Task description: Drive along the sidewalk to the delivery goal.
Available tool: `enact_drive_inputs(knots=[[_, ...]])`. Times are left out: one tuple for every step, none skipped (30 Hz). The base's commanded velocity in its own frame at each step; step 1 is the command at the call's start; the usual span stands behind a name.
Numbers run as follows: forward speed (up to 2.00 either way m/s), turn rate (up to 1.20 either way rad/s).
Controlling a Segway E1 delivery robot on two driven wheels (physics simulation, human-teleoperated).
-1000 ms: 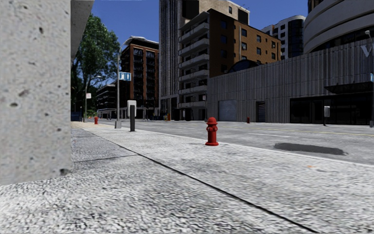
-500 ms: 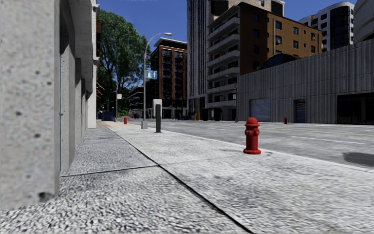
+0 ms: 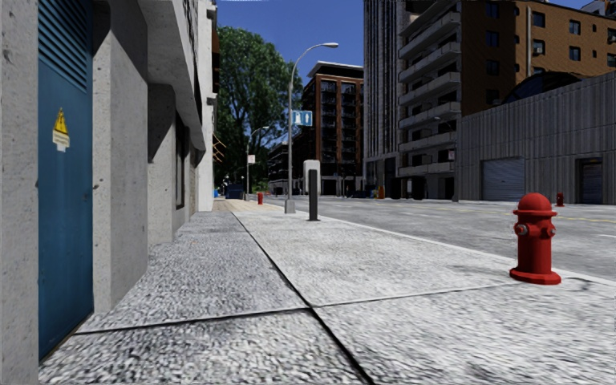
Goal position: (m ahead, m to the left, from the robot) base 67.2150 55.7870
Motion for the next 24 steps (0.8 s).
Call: enact_drive_inputs(knots=[[2.00, 0.20], [2.00, 0.05], [2.00, 0.05], [2.00, 0.00], [2.00, 0.00], [2.00, 0.00], [2.00, 0.00], [2.00, 0.00], [2.00, 0.00], [2.00, 0.00], [2.00, 0.00], [2.00, 0.00], [2.00, 0.00], [2.00, 0.00], [2.00, 0.00], [2.00, 0.07], [2.00, 0.11], [2.00, 0.15], [2.00, 0.15], [2.00, 0.16], [2.00, 0.18], [2.00, 0.20], [2.00, 0.21], [2.00, 0.21]])
